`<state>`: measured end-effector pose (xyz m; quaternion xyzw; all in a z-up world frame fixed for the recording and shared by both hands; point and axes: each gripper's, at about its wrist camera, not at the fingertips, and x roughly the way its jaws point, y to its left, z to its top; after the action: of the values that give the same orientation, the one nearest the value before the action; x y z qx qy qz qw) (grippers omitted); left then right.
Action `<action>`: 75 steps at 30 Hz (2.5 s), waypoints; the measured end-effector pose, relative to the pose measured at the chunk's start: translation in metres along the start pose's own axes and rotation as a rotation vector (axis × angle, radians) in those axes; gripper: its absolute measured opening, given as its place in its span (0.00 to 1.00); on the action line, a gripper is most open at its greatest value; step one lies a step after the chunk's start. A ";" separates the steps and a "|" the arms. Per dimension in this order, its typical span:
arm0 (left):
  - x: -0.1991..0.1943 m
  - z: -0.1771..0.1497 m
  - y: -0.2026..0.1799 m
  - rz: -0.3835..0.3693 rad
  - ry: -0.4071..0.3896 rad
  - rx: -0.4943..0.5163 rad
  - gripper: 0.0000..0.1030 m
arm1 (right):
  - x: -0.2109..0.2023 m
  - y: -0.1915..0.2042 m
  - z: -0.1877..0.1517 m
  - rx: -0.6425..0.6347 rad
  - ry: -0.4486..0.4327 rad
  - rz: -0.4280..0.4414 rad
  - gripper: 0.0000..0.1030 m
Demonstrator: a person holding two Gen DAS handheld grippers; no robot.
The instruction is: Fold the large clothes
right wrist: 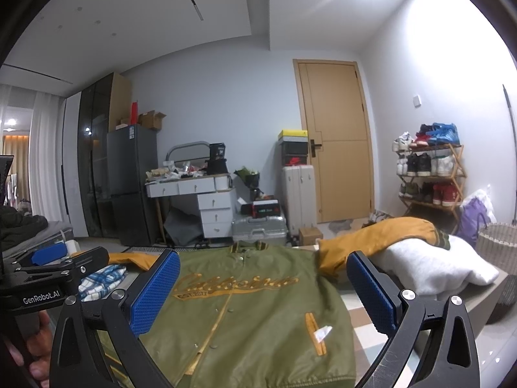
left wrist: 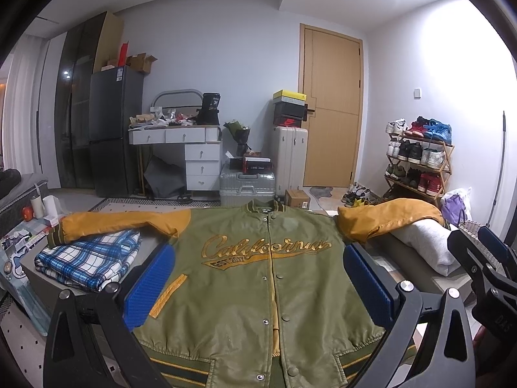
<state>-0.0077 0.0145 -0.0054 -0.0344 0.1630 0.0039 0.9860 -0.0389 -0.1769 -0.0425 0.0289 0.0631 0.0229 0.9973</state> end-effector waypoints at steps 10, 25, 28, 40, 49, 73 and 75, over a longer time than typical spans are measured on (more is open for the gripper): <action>0.010 -0.002 -0.003 0.009 0.025 0.009 0.99 | 0.005 -0.001 -0.004 0.001 0.018 -0.001 1.00; 0.093 -0.017 -0.003 -0.019 0.165 0.020 0.99 | 0.092 -0.107 0.001 0.119 0.148 -0.076 1.00; 0.112 -0.021 0.000 -0.013 0.213 0.017 0.99 | 0.121 -0.181 0.012 0.274 0.193 -0.135 1.00; 0.162 -0.036 -0.008 0.029 0.365 0.033 0.99 | 0.229 -0.426 -0.020 0.942 0.468 -0.224 0.90; 0.159 -0.035 -0.009 0.039 0.377 0.060 0.99 | 0.263 -0.450 -0.015 0.956 0.503 -0.324 0.44; 0.129 -0.027 0.077 0.151 0.300 -0.079 0.99 | 0.336 -0.031 0.148 0.081 0.238 0.099 0.33; 0.125 -0.029 0.085 0.166 0.298 -0.094 0.99 | 0.357 0.025 0.130 0.031 0.285 0.187 0.33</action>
<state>0.0995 0.0967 -0.0786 -0.0669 0.3093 0.0878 0.9445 0.3307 -0.1410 0.0434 0.0466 0.2015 0.1187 0.9712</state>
